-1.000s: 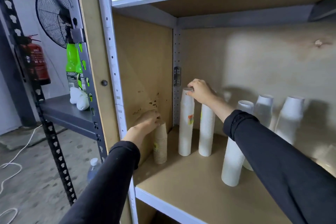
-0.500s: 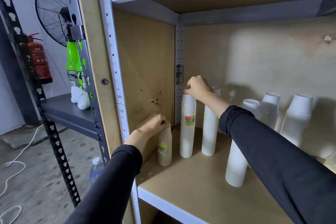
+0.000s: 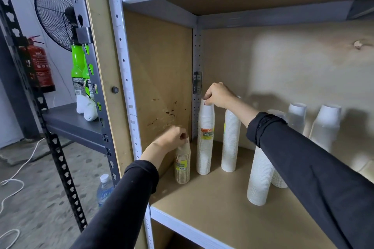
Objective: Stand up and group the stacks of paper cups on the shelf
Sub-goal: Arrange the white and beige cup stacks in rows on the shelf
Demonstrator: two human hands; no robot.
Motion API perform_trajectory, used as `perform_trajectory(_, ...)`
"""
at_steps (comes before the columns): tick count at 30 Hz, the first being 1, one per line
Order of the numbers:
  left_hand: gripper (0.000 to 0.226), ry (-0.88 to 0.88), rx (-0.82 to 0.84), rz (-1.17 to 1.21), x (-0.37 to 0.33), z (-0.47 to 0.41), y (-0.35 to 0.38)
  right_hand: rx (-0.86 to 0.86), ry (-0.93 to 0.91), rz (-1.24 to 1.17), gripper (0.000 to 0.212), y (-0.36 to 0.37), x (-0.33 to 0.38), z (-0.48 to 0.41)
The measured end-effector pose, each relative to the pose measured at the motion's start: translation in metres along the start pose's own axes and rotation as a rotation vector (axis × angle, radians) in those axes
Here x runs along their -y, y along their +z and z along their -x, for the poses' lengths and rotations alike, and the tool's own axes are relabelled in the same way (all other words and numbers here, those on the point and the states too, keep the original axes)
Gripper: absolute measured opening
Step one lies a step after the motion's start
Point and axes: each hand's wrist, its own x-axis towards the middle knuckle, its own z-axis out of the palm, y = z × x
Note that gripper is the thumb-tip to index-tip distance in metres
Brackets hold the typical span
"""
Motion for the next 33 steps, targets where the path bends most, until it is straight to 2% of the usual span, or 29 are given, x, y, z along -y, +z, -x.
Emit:
perform_trajectory(7,0.024,-0.059,-0.044,0.032,-0.006,-0.001,0.006,-0.044,-0.024,0.009,0.023,0.006,-0.001,0.002)
perform_trajectory(17,0.02,0.026,-0.064,-0.028,-0.012,0.001,0.001,-0.029,-0.039,0.05,0.026,-0.025,-0.017,0.019)
perform_trajectory(18,0.02,0.036,-0.075,-0.035,-0.014,0.001,-0.001,-0.044,-0.045,0.069,0.019,-0.032,-0.021,0.023)
perform_trajectory(19,0.021,0.039,-0.088,-0.043,-0.018,0.002,-0.004,-0.06,-0.025,0.072,0.026,-0.04,-0.025,0.027)
perform_trajectory(22,0.022,0.041,-0.145,-0.065,-0.035,0.002,-0.015,-0.101,-0.01,0.097,0.023,-0.064,-0.036,0.04)
perform_trajectory(30,0.025,0.155,-0.316,-0.091,-0.092,-0.006,-0.039,-0.065,0.072,0.122,0.016,-0.101,-0.053,0.082)
perform_trajectory(33,0.022,0.198,-0.32,-0.092,-0.11,-0.013,-0.042,-0.023,0.1,0.131,0.016,-0.098,-0.06,0.093)
